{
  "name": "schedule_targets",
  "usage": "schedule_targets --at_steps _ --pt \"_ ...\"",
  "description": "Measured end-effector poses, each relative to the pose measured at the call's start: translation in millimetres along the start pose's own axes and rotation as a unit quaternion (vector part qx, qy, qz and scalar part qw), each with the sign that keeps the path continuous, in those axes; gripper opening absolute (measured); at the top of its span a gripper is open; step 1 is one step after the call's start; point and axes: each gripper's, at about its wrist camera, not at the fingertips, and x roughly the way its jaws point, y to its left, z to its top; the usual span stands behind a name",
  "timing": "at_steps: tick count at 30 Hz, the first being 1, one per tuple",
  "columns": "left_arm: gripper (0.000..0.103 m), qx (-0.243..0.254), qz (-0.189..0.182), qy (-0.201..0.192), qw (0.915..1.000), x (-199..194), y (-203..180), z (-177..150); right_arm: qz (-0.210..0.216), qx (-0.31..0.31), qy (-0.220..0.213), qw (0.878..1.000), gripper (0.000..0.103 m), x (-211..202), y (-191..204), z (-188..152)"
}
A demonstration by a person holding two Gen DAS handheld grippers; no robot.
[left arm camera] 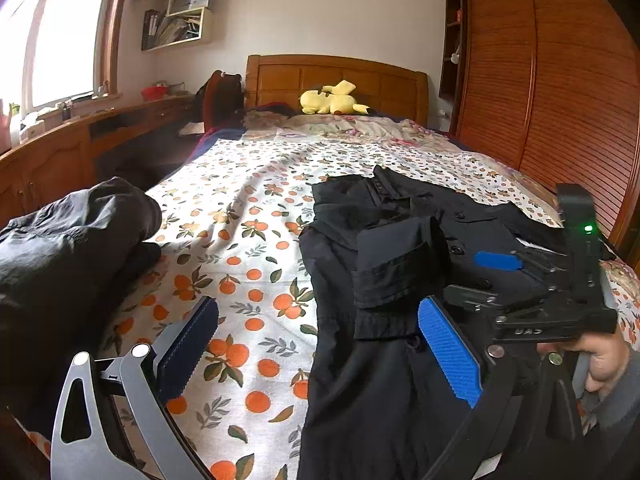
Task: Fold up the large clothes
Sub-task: 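Grasp the coat's side edge beside the folded sleeve with the right tool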
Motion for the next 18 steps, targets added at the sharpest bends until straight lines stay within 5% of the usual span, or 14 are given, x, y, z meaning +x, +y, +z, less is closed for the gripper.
schedule_targets --at_steps 3,11,15,18 --pt "0.101 -0.003 0.000 -0.001 1.0000 -3 4 -2 0.009 -0.004 0.016 1.000 0.080 13 4 0" --pt "0.101 -0.005 -0.001 0.001 1.0000 -4 6 -2 0.036 0.003 0.059 0.998 0.045 36 2 -8" --pt "0.101 -0.005 -0.003 0.001 1.0000 -4 5 -2 0.056 0.006 0.068 0.996 0.012 37 1 -10" --pt "0.101 -0.003 -0.005 0.001 1.0000 -4 1 -2 0.068 0.015 0.062 0.996 0.005 32 -4 -11"
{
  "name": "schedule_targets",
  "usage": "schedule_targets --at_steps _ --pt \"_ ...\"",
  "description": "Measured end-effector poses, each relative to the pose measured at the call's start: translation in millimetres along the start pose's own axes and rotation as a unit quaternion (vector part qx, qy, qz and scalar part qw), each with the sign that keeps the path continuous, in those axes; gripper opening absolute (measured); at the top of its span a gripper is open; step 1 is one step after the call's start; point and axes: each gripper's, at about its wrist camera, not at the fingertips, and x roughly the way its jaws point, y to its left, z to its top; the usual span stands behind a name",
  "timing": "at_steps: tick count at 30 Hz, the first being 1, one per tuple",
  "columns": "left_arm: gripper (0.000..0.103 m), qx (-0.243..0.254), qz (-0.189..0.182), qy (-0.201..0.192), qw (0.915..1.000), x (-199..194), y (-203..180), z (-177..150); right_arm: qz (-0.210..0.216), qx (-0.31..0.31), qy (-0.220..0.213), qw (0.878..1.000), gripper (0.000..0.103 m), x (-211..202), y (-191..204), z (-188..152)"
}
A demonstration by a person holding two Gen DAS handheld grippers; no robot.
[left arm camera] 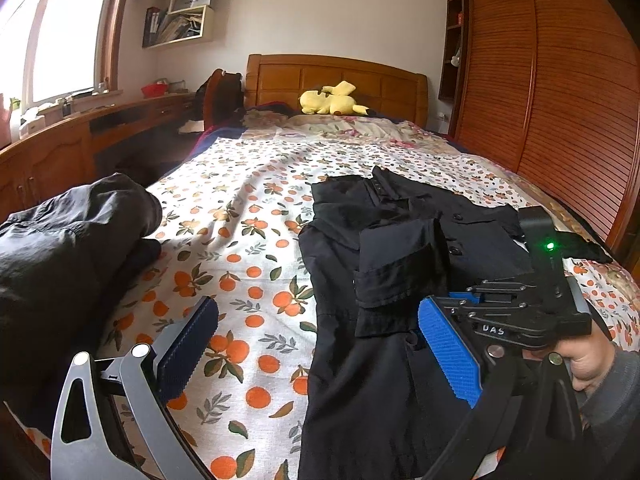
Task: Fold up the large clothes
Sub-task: 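Grasp the coat's side edge beside the folded sleeve with the right tool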
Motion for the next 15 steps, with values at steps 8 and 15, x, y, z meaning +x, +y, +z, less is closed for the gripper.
schedule_targets --at_steps 8,15 --pt "0.101 0.010 -0.012 -0.001 0.9999 2 -13 2 0.002 0.028 -0.057 0.998 0.005 -58 -14 -9" --pt "0.101 0.016 -0.026 -0.006 0.9995 0 -27 5 -0.010 0.047 -0.093 0.994 0.005 -102 -36 -18"
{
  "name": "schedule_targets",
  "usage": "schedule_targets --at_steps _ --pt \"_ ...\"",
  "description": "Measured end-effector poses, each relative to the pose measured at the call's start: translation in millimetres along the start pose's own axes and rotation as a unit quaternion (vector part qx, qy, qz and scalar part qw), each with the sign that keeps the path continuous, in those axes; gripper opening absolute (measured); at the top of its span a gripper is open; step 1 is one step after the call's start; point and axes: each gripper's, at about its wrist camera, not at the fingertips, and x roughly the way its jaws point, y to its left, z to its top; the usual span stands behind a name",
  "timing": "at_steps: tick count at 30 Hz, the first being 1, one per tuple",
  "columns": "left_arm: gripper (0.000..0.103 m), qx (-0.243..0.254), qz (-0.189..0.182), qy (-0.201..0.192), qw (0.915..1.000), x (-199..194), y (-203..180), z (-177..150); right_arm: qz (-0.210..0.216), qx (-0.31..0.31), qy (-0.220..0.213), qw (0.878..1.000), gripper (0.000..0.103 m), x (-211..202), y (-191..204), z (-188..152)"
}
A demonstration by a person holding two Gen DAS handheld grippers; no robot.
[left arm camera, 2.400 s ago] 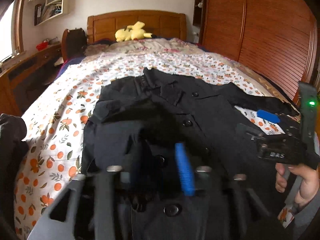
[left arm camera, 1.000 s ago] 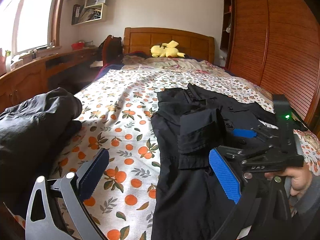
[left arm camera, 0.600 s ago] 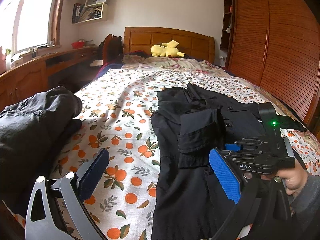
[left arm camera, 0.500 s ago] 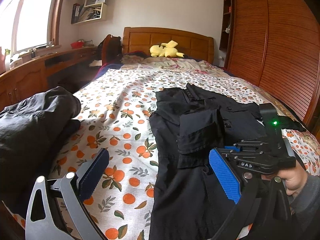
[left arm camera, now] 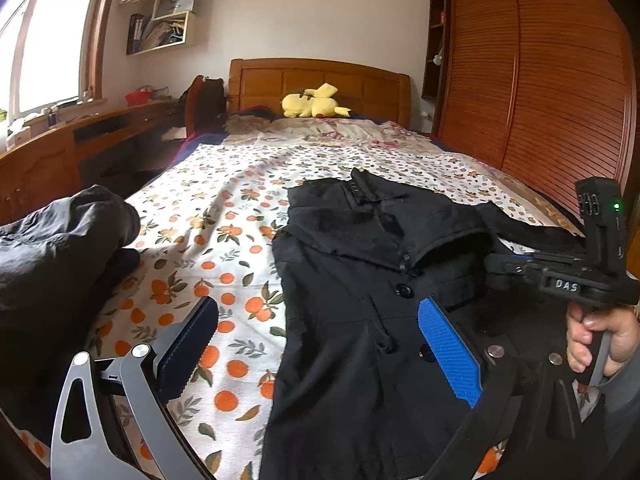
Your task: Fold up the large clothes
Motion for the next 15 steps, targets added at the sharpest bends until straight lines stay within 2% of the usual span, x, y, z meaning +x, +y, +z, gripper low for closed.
schedule_targets --at_steps 9,15 --pt "0.101 0.013 -0.021 -0.007 0.9997 5 -31 10 -0.057 0.038 -0.014 0.998 0.006 -28 -42 -13" --pt "0.101 0.024 -0.038 -0.012 0.9989 10 -57 18 -0.140 0.050 -0.026 0.989 0.017 -41 -70 -20"
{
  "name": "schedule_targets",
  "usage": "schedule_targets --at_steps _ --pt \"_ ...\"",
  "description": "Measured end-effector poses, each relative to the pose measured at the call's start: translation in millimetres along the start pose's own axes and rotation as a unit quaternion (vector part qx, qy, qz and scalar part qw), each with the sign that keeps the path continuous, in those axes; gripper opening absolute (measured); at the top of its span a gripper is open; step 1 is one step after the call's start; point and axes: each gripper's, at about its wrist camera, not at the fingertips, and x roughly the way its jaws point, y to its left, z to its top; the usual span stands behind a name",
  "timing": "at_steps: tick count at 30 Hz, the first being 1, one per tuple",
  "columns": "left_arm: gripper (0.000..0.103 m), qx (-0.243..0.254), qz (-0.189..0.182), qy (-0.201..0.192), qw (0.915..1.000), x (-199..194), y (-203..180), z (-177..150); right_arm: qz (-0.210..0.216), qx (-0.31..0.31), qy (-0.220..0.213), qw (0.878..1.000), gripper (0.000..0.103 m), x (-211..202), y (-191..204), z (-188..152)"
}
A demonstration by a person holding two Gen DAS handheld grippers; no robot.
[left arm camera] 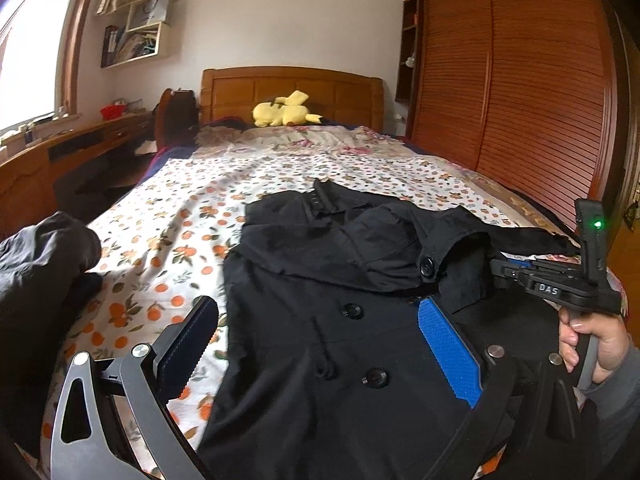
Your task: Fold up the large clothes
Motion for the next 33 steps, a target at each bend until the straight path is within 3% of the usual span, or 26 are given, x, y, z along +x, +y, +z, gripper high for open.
schedule_targets --at_steps 3,8,12,18,26,33 --pt "0.101 0.005 -0.010 0.003 0.9999 6 -14 2 -0.053 -0.012 -0.010 0.998 0.034 -3 -10 -2" --pt "0.101 0.020 -0.025 0.004 0.9995 16 -38 4 -0.091 -0.026 -0.019 0.995 0.036 -10 -24 -6" --pt "0.101 0.030 -0.032 0.009 0.9990 25 -53 4 -0.079 -0.020 -0.026 0.996 0.037 -16 -30 -9" --pt "0.101 0.033 -0.035 0.015 0.9987 34 -65 2 -0.026 -0.040 -0.020 0.999 0.058 -17 -10 -16" --pt "0.101 0.033 -0.036 0.021 0.9986 40 -69 0 0.015 -0.069 0.023 0.997 0.058 1 12 -29" --pt "0.101 0.031 -0.035 0.022 0.9987 42 -69 0 -0.017 -0.108 0.054 0.993 0.056 14 27 -40"
